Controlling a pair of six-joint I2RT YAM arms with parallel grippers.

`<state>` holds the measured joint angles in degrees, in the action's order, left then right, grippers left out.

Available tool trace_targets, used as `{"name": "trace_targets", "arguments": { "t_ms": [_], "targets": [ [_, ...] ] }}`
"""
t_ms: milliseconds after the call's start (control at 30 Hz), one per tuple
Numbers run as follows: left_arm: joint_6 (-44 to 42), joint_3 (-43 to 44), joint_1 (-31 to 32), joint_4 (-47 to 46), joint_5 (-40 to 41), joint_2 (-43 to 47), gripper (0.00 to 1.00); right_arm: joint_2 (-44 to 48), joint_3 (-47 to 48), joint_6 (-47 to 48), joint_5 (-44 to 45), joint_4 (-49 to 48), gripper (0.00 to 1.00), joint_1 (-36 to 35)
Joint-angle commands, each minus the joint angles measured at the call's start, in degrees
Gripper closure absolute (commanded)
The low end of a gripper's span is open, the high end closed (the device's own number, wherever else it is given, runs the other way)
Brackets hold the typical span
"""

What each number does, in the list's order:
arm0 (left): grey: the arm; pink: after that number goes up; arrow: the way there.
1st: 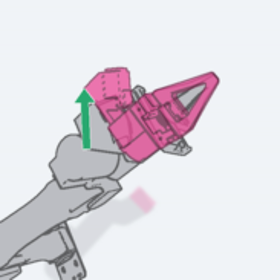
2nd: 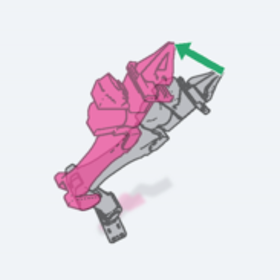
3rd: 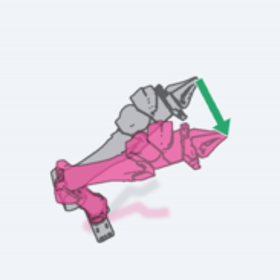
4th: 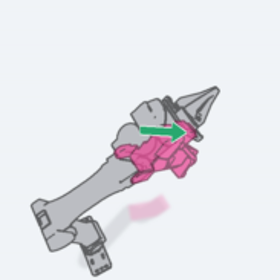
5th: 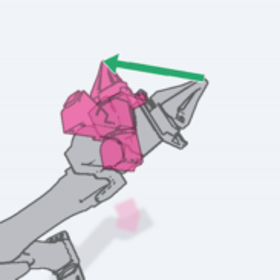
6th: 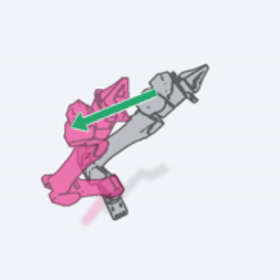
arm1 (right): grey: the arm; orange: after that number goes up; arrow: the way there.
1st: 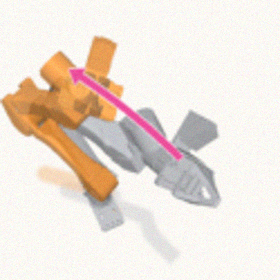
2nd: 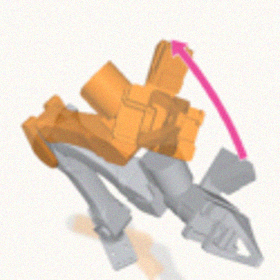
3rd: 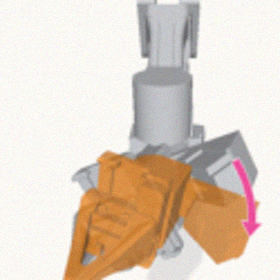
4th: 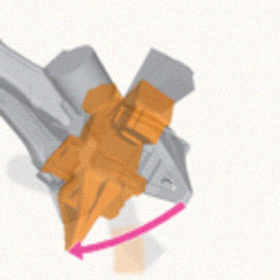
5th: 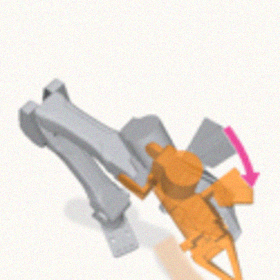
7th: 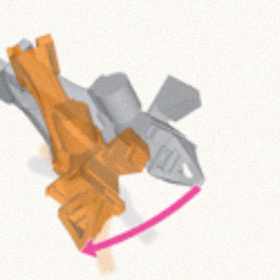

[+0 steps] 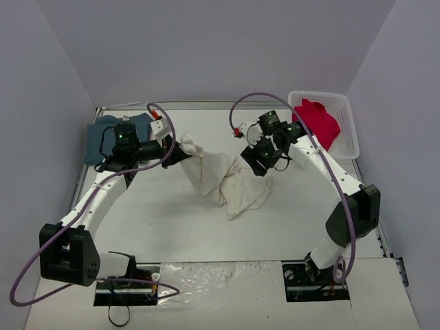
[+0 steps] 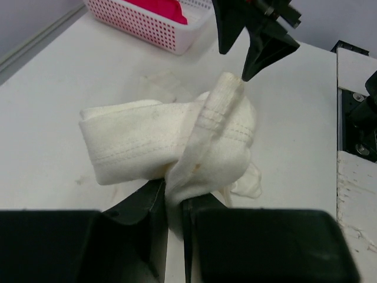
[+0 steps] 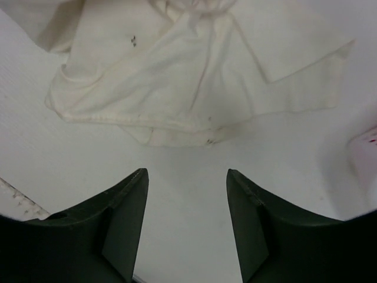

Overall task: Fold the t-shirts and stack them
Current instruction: Flatten out the tshirt

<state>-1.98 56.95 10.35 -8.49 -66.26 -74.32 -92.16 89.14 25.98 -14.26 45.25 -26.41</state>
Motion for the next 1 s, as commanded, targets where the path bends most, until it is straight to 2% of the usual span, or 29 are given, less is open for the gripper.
{"name": "trace_targets", "arguments": {
  "t_ms": [0,200,333,733,900,933,967],
  "targets": [
    [-5.05,-0.35,-0.68,3.57,-0.01,3.48,0.98,-3.81,-6.16,-1.72,0.30,1.15,0.49,1.19],
    [-8.21,-0.78,-0.86,7.70,0.34,5.68,0.98,-7.59,-11.79,-1.81,-0.50,-2.62,0.52,3.21],
    [-6.99,-3.33,-0.94,5.51,0.78,7.00,0.98,-10.67,-12.85,-1.19,-0.24,-4.12,0.53,5.05],
    [-6.81,-6.32,-1.56,3.31,1.83,7.70,0.98,-18.58,-10.31,1.44,-8.85,-4.91,0.57,6.46],
    [-7.16,-6.59,-1.74,3.57,2.10,7.79,0.98,-22.09,-10.04,1.62,-8.59,-5.00,0.56,6.38],
    [-7.16,-6.67,-1.82,3.57,2.10,7.70,0.97,-22.62,-10.04,1.62,-8.33,-5.09,0.57,6.38],
    [-7.16,-6.67,-1.82,3.57,2.10,7.62,0.98,-23.50,-10.04,1.62,-7.72,-5.35,0.67,6.38]
  ]
}}
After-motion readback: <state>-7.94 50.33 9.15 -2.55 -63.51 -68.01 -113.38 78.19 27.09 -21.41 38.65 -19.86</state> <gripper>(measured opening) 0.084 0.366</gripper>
